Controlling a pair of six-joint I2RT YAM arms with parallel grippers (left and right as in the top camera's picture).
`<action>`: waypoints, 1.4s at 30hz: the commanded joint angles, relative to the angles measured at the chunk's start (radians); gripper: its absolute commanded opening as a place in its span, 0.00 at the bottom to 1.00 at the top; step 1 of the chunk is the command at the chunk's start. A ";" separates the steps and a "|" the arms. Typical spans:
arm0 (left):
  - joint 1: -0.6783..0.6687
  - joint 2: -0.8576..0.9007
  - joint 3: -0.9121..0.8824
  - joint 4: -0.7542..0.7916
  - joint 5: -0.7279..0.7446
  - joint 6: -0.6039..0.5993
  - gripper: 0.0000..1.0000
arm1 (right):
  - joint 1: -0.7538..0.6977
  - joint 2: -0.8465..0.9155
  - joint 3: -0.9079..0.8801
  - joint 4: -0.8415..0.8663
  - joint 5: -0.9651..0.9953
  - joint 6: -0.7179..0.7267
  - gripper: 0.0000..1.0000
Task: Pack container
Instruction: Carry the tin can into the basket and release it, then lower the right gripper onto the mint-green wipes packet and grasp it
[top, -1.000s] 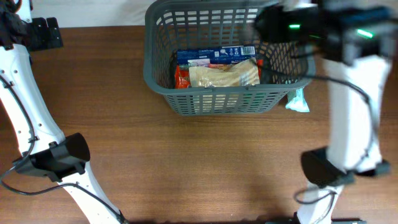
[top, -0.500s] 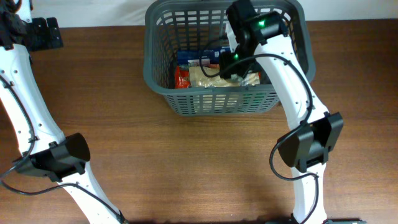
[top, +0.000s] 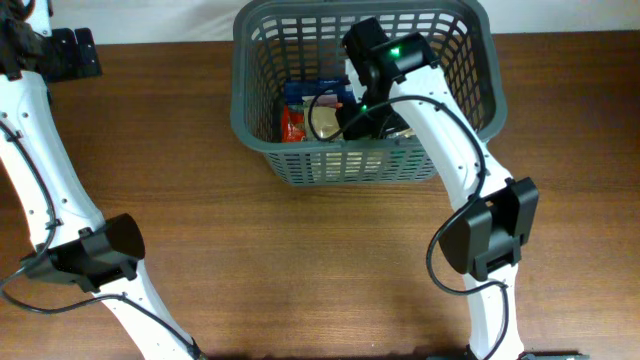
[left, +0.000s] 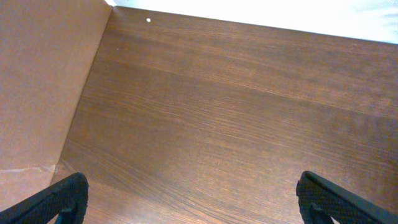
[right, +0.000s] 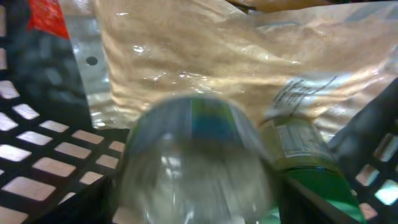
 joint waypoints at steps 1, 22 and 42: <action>0.003 0.006 0.003 -0.001 -0.004 -0.009 0.99 | -0.010 -0.044 -0.002 -0.016 0.079 0.000 0.79; 0.003 0.006 0.003 -0.001 -0.004 -0.009 0.99 | -0.521 -0.536 0.143 0.054 0.182 0.084 0.99; 0.003 0.006 0.003 -0.001 -0.004 -0.009 0.99 | -0.707 -0.204 -0.308 0.161 -0.144 0.060 0.99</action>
